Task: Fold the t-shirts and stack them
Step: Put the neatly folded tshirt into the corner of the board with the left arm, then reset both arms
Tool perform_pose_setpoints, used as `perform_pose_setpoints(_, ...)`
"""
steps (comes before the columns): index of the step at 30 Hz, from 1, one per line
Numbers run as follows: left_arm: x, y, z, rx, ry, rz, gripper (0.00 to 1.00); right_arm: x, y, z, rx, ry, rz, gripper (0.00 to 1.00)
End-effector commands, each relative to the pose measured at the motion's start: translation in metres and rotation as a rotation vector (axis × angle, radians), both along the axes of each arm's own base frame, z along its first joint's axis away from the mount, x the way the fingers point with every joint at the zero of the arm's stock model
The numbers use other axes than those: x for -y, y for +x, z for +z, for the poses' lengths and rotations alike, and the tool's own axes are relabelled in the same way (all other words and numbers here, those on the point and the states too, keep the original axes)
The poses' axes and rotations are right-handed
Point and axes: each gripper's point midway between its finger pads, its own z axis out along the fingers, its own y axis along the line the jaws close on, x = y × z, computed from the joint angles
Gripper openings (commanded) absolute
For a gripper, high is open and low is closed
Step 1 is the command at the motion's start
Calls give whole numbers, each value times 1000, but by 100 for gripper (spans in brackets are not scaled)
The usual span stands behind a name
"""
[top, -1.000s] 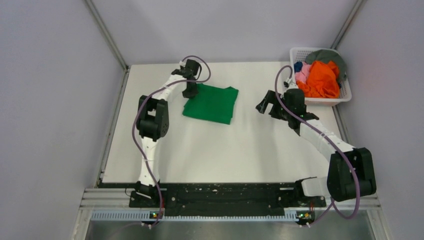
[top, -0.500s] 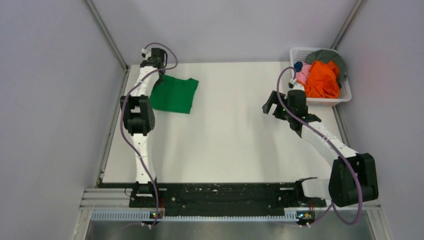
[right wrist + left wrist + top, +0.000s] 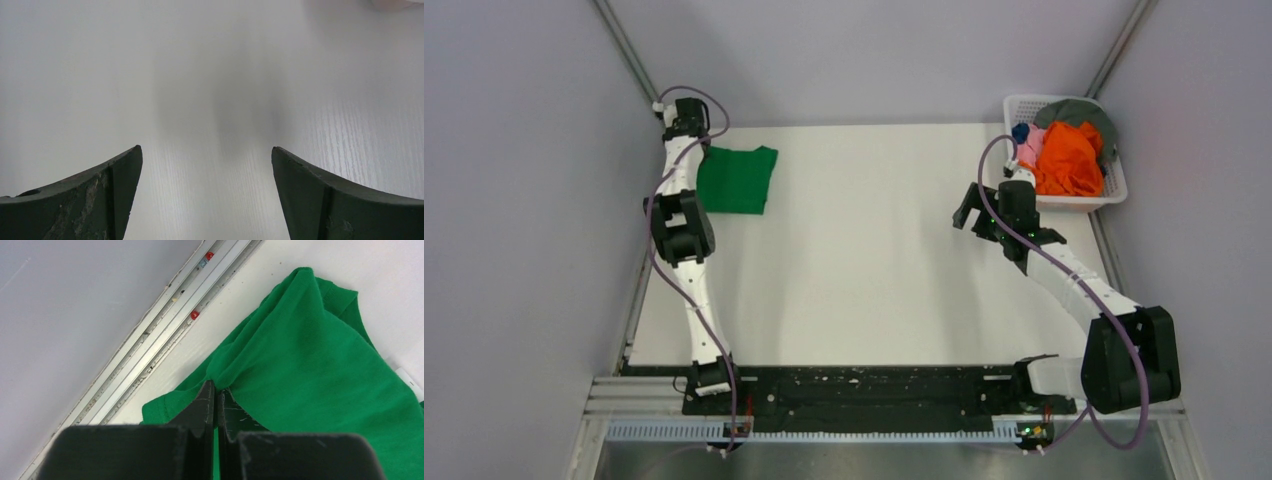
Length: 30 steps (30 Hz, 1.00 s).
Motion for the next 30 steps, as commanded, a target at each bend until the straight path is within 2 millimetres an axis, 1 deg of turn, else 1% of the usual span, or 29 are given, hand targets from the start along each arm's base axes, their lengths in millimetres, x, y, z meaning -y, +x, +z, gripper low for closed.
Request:
perform_pose_setpoints(1, -17, 15, 32, 131, 9, 50, 0, 5, 5, 11, 39, -12, -13, 99)
perform_pose_setpoints(2, -17, 16, 34, 137, 3, 43, 0, 4, 5, 11, 38, -9, -11, 99)
perform_pose_setpoints(3, -16, 17, 38, 146, 0, 35, 8, 3, 6, 10, 37, -8, -9, 99)
perform_pose_setpoints(4, -15, 18, 44, 156, -4, 24, 18, 3, 6, 11, 37, -7, -8, 99)
perform_pose_setpoints(5, -13, 18, 49, 166, -11, 17, 34, 3, 6, 11, 37, -5, -9, 99)
perform_pose_setpoints(6, -11, 18, 56, 179, -18, 12, 47, 1, 6, 11, 37, 0, -1, 99)
perform_pose_setpoints(7, -9, 17, 63, 191, -23, 10, 57, 0, 6, 12, 40, 5, 8, 99)
perform_pose_setpoints(10, -7, 9, 92, 241, -24, 26, 78, -4, 6, 16, 48, 16, 22, 99)
perform_pose_setpoints(11, -6, 6, 101, 255, -21, 32, 83, -3, 6, 17, 49, 16, 22, 99)
perform_pose_setpoints(13, -3, 0, 119, 278, -17, 31, 90, -4, 5, 20, 57, 20, 24, 99)
perform_pose_setpoints(14, 1, -4, 124, 280, -18, 27, 92, -4, 5, 21, 59, 22, 25, 99)
perform_pose_setpoints(15, 4, -8, 128, 284, -20, 21, 97, -5, 5, 23, 64, 26, 27, 99)
perform_pose_setpoints(17, 18, -15, 135, 285, -34, -2, 99, -7, 2, 24, 66, 35, 36, 99)
perform_pose_setpoints(18, 26, -20, 134, 277, -46, -13, 99, -7, 1, 25, 69, 39, 39, 99)
perform_pose_setpoints(20, 45, -33, 132, 267, -94, -44, 99, -7, -3, 24, 70, 44, 41, 99)
perform_pose_setpoints(23, 92, -55, 125, 281, -249, -153, 99, -5, -11, 25, 70, 44, 37, 99)
perform_pose_setpoints(24, 110, -62, 129, 315, -293, -203, 99, -4, -14, 24, 70, 42, 35, 99)
perform_pose_setpoints(26, 149, -82, 128, 362, -337, -313, 99, -2, -21, 24, 74, 43, 29, 99)
perform_pose_setpoints(28, 184, -107, 132, 403, -318, -416, 99, 0, -27, 24, 82, 43, 27, 99)
perform_pose_setpoints(29, 210, -120, 136, 423, -310, -481, 99, 1, -30, 24, 86, 42, 25, 99)
perform_pose_setpoints(30, 230, -136, 144, 446, -306, -548, 99, 3, -33, 25, 90, 39, 20, 99)
